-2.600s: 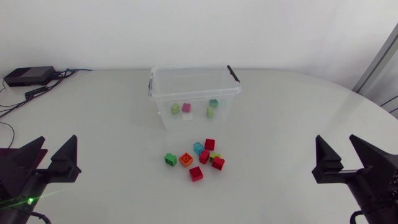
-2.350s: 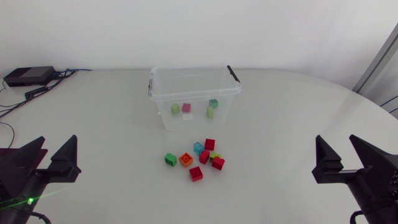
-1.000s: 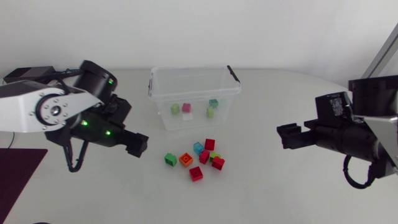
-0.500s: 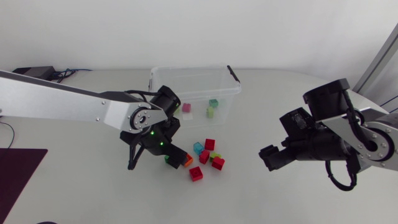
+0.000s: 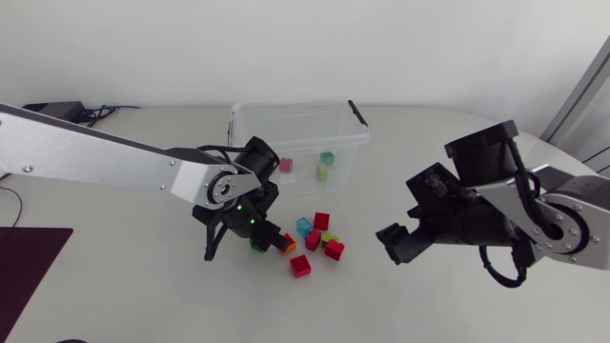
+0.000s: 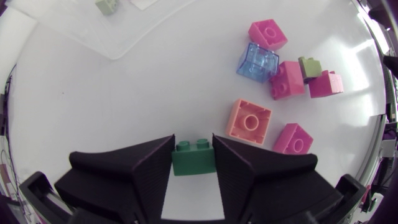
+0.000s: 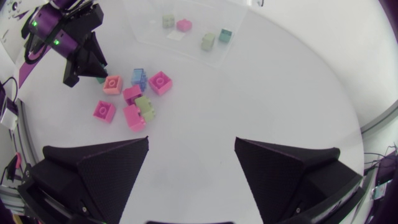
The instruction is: Pick up the duplo bricks and place them in the container
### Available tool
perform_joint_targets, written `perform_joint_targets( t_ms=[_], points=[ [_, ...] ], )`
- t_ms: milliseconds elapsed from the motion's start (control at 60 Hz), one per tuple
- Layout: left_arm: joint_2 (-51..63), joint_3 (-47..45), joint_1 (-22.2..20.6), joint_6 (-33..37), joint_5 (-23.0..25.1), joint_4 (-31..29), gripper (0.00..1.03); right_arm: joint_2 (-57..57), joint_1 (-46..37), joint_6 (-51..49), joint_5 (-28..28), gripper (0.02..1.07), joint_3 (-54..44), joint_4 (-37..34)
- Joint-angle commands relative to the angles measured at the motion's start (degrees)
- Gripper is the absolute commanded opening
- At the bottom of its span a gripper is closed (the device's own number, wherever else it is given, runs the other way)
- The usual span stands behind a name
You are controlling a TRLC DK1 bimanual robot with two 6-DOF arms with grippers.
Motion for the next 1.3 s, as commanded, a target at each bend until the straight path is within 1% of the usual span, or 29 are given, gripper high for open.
perform_joint_targets(
  t_ms=[0,150,250,367,450,533,550,667,817,917,967,983,1017,1050,1067,1083,1117,1150,1217,1250,1283],
  points=[
    [-1.6,-2.1,0.1,0.1,-0.2,-0.2,0.29,2.2,1.5,-1.8,-0.6,1.02,1.3,-1.4],
    [-8.2,-2.5,1.2,2.7,0.3,-2.0,0.28,8.3,6.9,-3.5,-1.9,1.02,3.0,-2.0],
    [-12.7,-1.8,1.9,3.7,1.0,-2.9,0.28,11.8,10.7,-4.0,-1.4,1.02,4.8,-2.1],
    [-17.6,-0.2,2.9,4.7,2.9,-3.9,0.28,16.4,14.4,-5.6,2.2,1.02,7.7,-1.5],
    [-20.9,1.8,3.7,4.7,3.8,-3.8,0.28,19.9,15.2,-6.5,2.8,1.02,9.7,-1.1],
    [-22.8,3.0,4.3,4.6,4.2,-3.6,0.28,23.1,16.1,-7.3,3.9,0.95,11.1,-0.5],
    [-23.4,3.5,4.8,4.6,4.9,-3.5,0.28,23.5,16.2,-7.6,4.2,0.95,11.2,-0.3],
    [-24.7,4.1,5.9,4.5,6.1,-1.8,0.28,25.5,16.6,-8.0,5.2,0.86,11.1,1.1],
    [-25.6,4.5,6.9,4.1,7.1,1.9,0.28,27.2,16.1,-9.0,5.4,0.68,10.6,3.8],
    [-25.2,5.4,7.9,3.5,7.6,4.9,0.28,27.6,16.0,-9.5,5.7,0.53,10.6,5.0],
    [-24.1,6.4,8.3,3.3,7.7,5.2,0.28,28.1,16.0,-9.6,5.9,0.43,10.7,5.3],
    [-23.8,6.6,8.4,3.3,7.7,5.6,0.28,28.3,16.0,-9.6,6.0,0.38,10.8,5.3],
    [-23.1,6.8,8.8,2.8,7.9,7.5,0.28,28.6,16.0,-9.8,6.0,0.35,10.8,5.3],
    [-22.6,7.0,8.8,2.8,8.0,8.1,0.28,28.6,16.0,-9.8,6.1,0.33,10.7,5.3],
    [-22.5,7.0,8.9,2.7,8.0,8.2,0.28,28.6,16.0,-9.9,6.1,0.29,10.6,5.3],
    [-22.2,6.8,9.0,2.3,8.0,9.9,0.28,28.6,15.9,-9.9,6.1,0.28,10.5,5.2],
    [-21.8,6.9,9.0,2.1,8.0,10.7,0.28,28.3,16.0,-9.9,6.1,0.27,10.4,4.9],
    [-21.4,6.9,9.1,1.8,8.0,11.7,0.28,27.9,16.0,-10.1,6.1,0.22,10.0,4.9],
    [-20.1,7.1,9.2,1.4,8.0,14.0,0.29,26.6,15.9,-10.1,6.3,0.21,9.4,4.3],
    [-19.3,7.4,9.3,1.1,8.0,14.8,0.29,25.0,15.4,-10.2,6.2,0.15,9.0,4.3],
    [-17.8,8.0,9.5,0.7,8.0,15.8,0.29,23.0,15.2,-10.5,6.2,0.15,8.3,3.7]
  ],
)
